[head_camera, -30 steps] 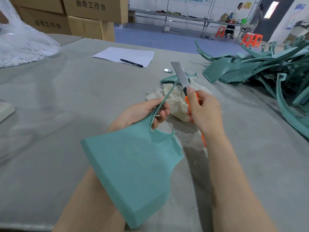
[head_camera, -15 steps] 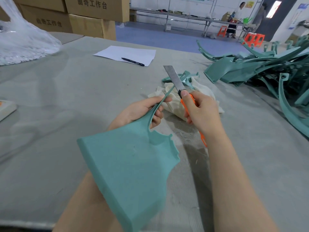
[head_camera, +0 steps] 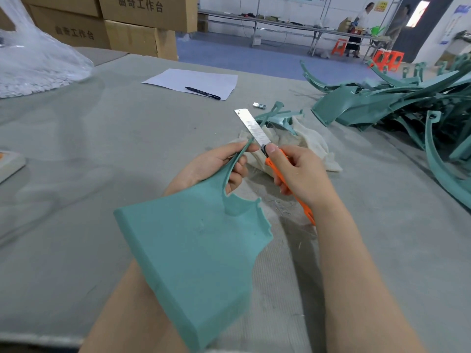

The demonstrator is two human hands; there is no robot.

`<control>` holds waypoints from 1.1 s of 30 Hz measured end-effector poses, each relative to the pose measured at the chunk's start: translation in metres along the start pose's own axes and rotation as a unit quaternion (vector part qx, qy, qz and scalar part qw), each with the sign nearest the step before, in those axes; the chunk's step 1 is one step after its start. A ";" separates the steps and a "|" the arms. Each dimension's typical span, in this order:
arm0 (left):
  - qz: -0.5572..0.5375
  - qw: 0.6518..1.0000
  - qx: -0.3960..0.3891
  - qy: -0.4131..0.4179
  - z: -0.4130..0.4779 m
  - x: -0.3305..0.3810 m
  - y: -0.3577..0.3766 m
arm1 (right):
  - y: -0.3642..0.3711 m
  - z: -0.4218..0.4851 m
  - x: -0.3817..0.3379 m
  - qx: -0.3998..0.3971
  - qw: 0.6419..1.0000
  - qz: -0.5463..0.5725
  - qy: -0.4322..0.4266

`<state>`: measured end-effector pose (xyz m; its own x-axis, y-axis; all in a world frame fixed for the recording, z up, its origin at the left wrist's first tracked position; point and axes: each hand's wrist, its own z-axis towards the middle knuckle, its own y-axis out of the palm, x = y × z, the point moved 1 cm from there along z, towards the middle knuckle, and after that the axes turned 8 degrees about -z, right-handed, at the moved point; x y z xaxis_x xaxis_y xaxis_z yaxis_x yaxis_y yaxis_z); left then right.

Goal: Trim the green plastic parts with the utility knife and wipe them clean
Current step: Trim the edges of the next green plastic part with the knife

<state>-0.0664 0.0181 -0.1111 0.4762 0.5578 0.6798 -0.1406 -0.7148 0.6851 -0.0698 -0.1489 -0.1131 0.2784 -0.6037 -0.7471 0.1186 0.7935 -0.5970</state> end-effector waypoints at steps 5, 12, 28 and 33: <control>-0.015 1.000 0.014 0.008 -0.001 0.001 -0.002 | 0.001 -0.002 0.001 -0.019 1.000 0.017 -0.003; -0.002 0.999 0.045 0.008 0.000 0.001 -0.001 | 0.003 -0.003 0.000 -0.046 0.999 0.023 -0.005; 0.031 0.997 0.068 0.020 0.002 0.001 -0.001 | 0.001 -0.005 -0.005 -0.059 0.998 0.008 0.010; -0.005 0.998 0.055 0.030 0.002 0.001 -0.001 | 0.001 -0.008 -0.010 -0.070 0.997 0.034 0.008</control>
<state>-0.0639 0.0181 -0.1116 0.4239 0.5864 0.6902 -0.0383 -0.7498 0.6606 -0.0803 -0.1429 -0.1089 0.2656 -0.5512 -0.7910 -0.0351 0.8144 -0.5793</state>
